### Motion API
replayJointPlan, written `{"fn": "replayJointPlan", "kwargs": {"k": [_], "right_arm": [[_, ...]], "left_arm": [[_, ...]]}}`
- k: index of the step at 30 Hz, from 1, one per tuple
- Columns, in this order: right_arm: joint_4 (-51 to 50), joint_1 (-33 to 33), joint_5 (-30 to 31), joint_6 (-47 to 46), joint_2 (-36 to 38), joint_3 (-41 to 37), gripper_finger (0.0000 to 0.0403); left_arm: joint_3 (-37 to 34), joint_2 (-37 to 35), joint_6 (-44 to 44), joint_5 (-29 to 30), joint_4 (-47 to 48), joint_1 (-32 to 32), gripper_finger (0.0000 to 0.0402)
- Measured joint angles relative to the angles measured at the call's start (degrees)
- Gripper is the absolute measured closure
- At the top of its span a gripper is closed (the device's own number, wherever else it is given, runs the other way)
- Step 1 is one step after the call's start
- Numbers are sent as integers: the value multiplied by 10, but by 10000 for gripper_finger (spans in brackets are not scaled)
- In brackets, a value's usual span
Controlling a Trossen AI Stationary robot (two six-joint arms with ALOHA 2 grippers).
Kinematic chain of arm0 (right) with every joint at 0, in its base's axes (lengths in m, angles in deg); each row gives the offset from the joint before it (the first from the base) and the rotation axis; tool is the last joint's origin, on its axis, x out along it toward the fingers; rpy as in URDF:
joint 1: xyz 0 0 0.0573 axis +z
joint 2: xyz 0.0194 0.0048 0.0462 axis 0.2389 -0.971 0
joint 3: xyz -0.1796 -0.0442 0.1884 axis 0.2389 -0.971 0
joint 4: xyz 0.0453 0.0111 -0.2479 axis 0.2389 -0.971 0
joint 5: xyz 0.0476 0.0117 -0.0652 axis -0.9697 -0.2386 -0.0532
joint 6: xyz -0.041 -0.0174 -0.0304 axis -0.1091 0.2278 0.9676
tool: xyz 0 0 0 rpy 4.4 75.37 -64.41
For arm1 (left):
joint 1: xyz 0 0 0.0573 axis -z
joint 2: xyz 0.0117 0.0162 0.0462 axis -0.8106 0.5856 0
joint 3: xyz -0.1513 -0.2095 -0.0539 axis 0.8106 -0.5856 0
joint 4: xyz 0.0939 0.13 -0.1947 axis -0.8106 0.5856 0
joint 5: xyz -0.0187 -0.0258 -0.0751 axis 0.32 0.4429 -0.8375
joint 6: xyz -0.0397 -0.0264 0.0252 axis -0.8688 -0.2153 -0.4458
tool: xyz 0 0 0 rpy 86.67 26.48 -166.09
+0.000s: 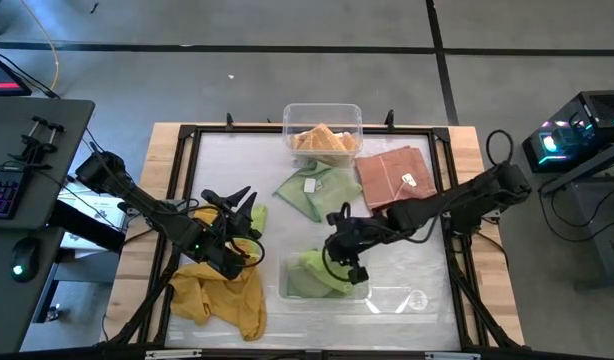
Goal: Sort towels by color in basket
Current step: Put the top light green towel into the bottom transparent bin, then put the light green towel into the bottom transparent bin
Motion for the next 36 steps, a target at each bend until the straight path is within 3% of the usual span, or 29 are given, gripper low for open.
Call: {"fn": "replayJointPlan", "kwargs": {"k": [5, 9, 16, 18, 24, 29, 36], "right_arm": [[14, 4, -33, 2, 3, 2, 264], [-48, 21, -49, 2, 4, 54, 229], [-162, 64, 51, -13, 5, 143, 222], [-154, 71, 44, 2, 6, 145, 223], [-55, 58, -55, 27, 6, 79, 256], [36, 21, -68, 32, 5, 9, 299], [146, -22, -130, 58, 5, -75, 340]], "left_arm": [[0, 0, 0, 0, 0, 0, 312], [0, 0, 0, 0, 0, 0, 312], [0, 0, 0, 0, 0, 0, 312], [0, 0, -4, 0, 0, 0, 312], [0, 0, -15, 0, 1, 0, 312], [0, 0, -15, 0, 1, -4, 312], [0, 0, -16, -9, 0, -24, 312]]}}
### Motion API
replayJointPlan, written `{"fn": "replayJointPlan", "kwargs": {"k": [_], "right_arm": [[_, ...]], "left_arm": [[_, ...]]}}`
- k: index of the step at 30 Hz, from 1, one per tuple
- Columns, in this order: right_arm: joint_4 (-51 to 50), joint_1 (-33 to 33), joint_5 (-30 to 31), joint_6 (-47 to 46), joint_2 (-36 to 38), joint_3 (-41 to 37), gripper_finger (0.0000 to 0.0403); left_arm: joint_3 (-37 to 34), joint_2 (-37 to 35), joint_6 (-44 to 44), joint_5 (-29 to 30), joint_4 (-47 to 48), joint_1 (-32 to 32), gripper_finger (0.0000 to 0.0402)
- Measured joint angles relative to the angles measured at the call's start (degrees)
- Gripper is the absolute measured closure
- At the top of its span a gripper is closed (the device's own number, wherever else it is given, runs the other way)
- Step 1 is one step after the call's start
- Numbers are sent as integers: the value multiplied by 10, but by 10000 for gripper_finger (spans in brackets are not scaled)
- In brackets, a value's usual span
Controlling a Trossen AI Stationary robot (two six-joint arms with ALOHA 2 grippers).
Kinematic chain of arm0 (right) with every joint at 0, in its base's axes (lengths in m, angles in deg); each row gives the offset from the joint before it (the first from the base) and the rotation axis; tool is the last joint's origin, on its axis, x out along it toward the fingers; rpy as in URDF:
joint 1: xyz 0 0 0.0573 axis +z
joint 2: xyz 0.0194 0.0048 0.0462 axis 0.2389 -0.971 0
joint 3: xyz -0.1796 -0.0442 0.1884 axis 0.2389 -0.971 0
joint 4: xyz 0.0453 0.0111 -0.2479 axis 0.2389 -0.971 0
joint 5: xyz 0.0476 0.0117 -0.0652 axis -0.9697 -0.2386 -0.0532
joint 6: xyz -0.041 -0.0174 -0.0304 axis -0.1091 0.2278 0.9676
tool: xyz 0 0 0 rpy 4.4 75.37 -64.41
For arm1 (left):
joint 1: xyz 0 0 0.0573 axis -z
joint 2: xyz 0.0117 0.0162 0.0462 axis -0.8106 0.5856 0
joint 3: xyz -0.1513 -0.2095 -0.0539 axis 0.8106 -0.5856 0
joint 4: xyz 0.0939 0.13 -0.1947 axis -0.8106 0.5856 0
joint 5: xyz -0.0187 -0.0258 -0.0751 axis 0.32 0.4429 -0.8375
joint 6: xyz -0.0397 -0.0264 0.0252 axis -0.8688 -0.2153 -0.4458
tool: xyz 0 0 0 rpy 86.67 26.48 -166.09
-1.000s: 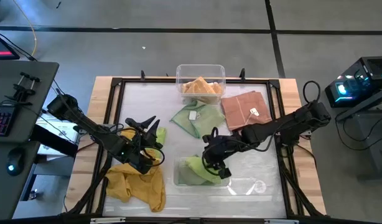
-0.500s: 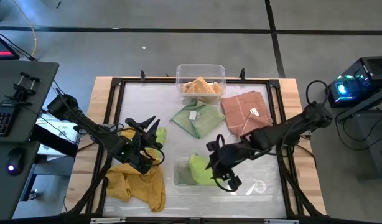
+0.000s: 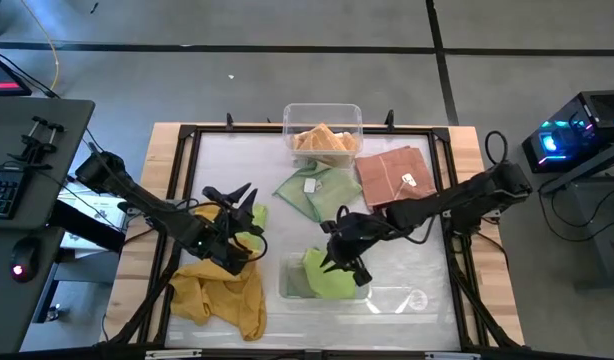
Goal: Sort towels by color in basket
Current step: Put the light green towel into the bottom transparent bin
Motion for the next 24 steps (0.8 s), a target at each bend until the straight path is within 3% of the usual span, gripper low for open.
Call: {"fn": "replayJointPlan", "kwargs": {"k": [7, 11, 15, 19, 21, 24], "right_arm": [[31, -8, 14, 4, 0, -43, 356], [19, 2, 63, 5, 0, -32, 357], [-42, 28, 148, 30, 9, 10, 357], [-116, 68, 270, 21, 17, 44, 357], [-137, 88, 332, 6, 19, 48, 357], [-162, 115, 382, -17, 20, 48, 357]], "left_arm": [[0, 0, -25, -31, -1, -21, 312], [0, 0, -35, -68, -1, -28, 312], [0, 0, -56, -228, 1, -36, 312], [-16, 0, -146, -398, 1, -42, 312], [-43, 0, -200, -435, 4, -43, 309], [-91, 0, -288, -441, -6, -45, 299]]}}
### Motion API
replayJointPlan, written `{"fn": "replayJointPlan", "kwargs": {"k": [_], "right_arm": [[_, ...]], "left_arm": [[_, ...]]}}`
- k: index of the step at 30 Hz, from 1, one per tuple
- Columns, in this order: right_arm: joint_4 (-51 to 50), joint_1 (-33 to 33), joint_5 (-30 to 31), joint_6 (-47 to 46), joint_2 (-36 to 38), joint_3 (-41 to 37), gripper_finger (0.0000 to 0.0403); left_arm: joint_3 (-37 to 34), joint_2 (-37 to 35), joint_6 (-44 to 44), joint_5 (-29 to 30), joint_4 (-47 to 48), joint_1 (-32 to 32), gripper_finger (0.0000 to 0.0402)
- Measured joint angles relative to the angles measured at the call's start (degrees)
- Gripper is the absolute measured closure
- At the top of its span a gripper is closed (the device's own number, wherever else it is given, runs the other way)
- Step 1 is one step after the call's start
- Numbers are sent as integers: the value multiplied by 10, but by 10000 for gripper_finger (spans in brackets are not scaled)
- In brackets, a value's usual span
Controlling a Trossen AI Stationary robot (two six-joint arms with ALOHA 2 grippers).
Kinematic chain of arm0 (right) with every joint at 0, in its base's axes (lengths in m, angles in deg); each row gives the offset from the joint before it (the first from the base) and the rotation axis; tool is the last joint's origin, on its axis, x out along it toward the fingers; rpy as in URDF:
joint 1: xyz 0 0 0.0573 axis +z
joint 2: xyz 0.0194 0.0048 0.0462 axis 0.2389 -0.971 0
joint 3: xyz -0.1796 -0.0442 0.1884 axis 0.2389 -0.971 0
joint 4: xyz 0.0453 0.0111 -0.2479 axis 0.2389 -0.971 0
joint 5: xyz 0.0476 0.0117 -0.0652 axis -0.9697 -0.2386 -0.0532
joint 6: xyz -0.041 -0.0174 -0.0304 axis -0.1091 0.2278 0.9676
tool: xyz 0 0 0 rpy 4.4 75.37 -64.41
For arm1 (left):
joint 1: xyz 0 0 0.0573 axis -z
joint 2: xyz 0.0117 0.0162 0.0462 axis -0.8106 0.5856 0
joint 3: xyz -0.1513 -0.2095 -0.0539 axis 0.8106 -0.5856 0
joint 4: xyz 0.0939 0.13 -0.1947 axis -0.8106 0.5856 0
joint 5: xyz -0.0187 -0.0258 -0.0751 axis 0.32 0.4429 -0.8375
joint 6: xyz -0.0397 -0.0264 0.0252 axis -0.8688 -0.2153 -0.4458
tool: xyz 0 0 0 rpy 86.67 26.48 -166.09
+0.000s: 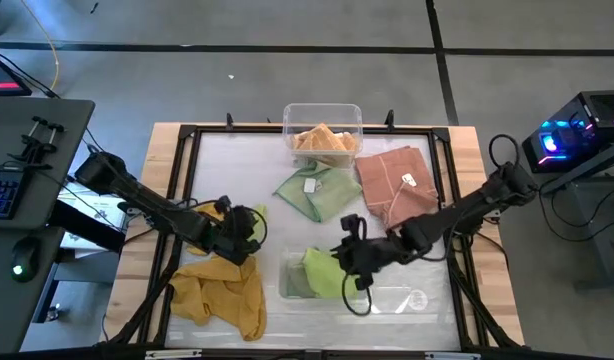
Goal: Sort towels by color in basket
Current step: Put the light green towel into the bottom transparent bin
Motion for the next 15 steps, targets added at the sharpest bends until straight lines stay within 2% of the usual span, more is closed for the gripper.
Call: {"fn": "replayJointPlan", "kwargs": {"k": [5, 9, 12, 15], "right_arm": [[-65, 34, 24, -73, 0, 0, 357], [-118, 54, 42, -139, 0, 0, 357], [-148, 65, 62, -199, 0, -3, 357], [-173, 75, 61, -234, 3, -17, 357]], "left_arm": [[-87, 0, -96, -19, -94, -15, 268], [-157, 0, -74, -69, -232, -36, 248], [-195, 2, -54, -112, -299, -59, 252], [-210, 5, -60, -120, -319, -76, 283]]}}
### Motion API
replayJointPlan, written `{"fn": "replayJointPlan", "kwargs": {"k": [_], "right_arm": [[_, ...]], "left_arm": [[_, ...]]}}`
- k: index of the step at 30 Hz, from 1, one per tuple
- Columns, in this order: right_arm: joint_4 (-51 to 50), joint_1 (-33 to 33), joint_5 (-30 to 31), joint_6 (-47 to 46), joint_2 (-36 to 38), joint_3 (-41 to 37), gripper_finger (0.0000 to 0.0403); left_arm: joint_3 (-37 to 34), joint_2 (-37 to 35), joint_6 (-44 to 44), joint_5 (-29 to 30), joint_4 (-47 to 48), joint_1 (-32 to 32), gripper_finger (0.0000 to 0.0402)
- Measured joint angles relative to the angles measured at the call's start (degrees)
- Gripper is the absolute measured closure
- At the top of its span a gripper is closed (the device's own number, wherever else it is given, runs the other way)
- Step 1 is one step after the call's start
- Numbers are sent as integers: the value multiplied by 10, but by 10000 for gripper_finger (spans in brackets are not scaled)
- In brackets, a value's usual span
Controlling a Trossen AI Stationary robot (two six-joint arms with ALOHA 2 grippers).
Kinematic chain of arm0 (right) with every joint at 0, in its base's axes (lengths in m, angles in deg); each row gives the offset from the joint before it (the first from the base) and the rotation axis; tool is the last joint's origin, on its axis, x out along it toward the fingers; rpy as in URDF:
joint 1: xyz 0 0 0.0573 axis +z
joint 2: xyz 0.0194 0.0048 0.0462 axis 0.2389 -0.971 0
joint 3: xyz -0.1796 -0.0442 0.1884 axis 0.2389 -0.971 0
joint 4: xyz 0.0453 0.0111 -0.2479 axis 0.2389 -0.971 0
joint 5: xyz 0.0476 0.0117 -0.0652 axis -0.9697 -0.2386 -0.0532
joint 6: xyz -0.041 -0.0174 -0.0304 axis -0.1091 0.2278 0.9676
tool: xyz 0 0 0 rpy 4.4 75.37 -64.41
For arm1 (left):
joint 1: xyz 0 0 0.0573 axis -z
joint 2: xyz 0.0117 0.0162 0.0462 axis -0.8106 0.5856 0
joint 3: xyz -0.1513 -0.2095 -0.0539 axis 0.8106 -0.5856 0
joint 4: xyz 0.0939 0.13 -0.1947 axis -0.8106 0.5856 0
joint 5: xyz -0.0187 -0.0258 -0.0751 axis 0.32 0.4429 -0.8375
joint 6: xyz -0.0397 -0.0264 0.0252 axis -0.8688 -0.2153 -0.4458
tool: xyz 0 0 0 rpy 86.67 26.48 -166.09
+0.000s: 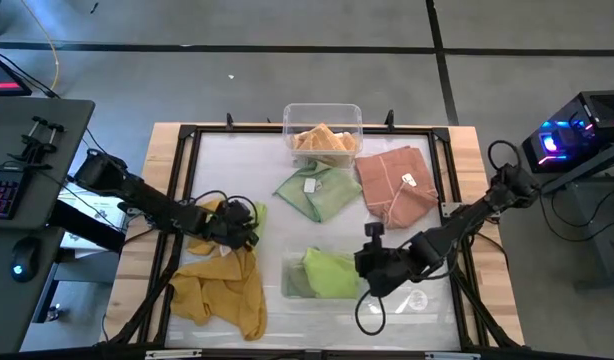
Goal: Sort towels by color in basket
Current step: Put the light green towel into the bottom transparent bin
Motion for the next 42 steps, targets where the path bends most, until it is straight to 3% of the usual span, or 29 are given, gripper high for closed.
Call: {"fn": "replayJointPlan", "kwargs": {"k": [5, 7, 12, 17, 21, 25, 29, 32, 38, 42], "right_arm": [[-42, 15, 16, -86, 46, -50, 357], [-27, 19, 42, -104, 82, -87, 357], [96, 5, 52, -104, 180, -164, 357], [261, -4, 31, -8, 233, -199, 357], [312, -5, 26, 73, 238, -191, 357], [221, -14, 49, 27, 238, -152, 356], [3, -20, 57, -165, 240, -90, 354], [-100, -18, 19, -304, 240, -73, 354], [-161, -10, -94, -460, 220, -113, 354], [-129, -10, -141, -460, 187, -132, 354]], "left_arm": [[-5, 3, 56, 1, -19, -14, 374], [-7, 4, 99, 1, -47, -17, 393], [-6, 2, 206, 12, -142, -20, 392], [17, -13, 279, 30, -147, -21, 398], [56, -34, 343, 46, -135, -16, 400], [98, -64, 409, 56, -111, -10, 400], [137, -97, 443, 85, -79, 11, 401], [166, -125, 482, 91, -83, 35, 401], [182, -153, 583, 165, -85, 85, 401], [182, -155, 605, 203, -92, 103, 401]]}}
